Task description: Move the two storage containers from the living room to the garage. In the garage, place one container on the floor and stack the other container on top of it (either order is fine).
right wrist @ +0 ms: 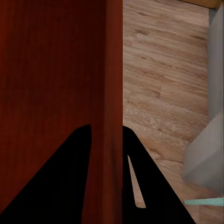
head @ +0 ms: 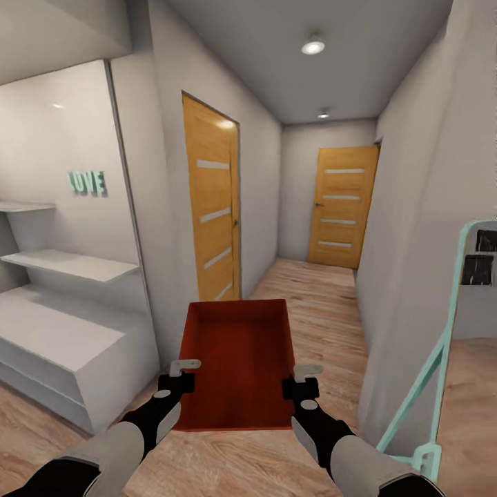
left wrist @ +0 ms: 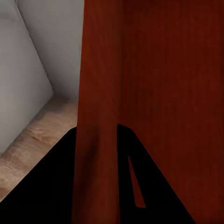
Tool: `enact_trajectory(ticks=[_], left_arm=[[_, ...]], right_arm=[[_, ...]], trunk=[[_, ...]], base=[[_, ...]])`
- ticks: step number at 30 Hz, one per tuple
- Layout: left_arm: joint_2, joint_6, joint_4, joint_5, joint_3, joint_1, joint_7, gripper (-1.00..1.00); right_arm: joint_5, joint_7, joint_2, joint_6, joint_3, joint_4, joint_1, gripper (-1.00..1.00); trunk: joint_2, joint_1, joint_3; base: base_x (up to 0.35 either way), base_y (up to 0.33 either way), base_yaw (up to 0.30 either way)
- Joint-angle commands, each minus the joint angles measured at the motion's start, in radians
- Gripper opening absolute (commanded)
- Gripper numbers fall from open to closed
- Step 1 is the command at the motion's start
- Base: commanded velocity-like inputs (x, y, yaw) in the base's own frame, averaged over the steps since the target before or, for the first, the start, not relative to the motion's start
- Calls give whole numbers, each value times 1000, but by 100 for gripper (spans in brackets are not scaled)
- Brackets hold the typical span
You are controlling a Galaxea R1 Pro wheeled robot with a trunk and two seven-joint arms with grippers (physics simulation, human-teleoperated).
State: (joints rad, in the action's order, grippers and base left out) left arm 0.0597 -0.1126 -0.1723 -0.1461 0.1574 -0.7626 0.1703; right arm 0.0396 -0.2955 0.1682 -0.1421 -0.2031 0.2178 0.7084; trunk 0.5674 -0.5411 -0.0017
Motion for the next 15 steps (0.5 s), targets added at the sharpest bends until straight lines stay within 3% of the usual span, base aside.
enact_trajectory(ticks=[1,15], left_arm=[[-17,-7,-4,-41,-66,-1,6,-100],[-17,-7,-6,-41,-66,-1,5,-100]], right_arm=[[17,-1,-9,-6,27,-6,0,-100],[17,-1,-9,-5,26,-6,0,-100]], trunk=[[0,-1,0],[0,-1,0]], base=[[298,226,-270],[297,227,-270]])
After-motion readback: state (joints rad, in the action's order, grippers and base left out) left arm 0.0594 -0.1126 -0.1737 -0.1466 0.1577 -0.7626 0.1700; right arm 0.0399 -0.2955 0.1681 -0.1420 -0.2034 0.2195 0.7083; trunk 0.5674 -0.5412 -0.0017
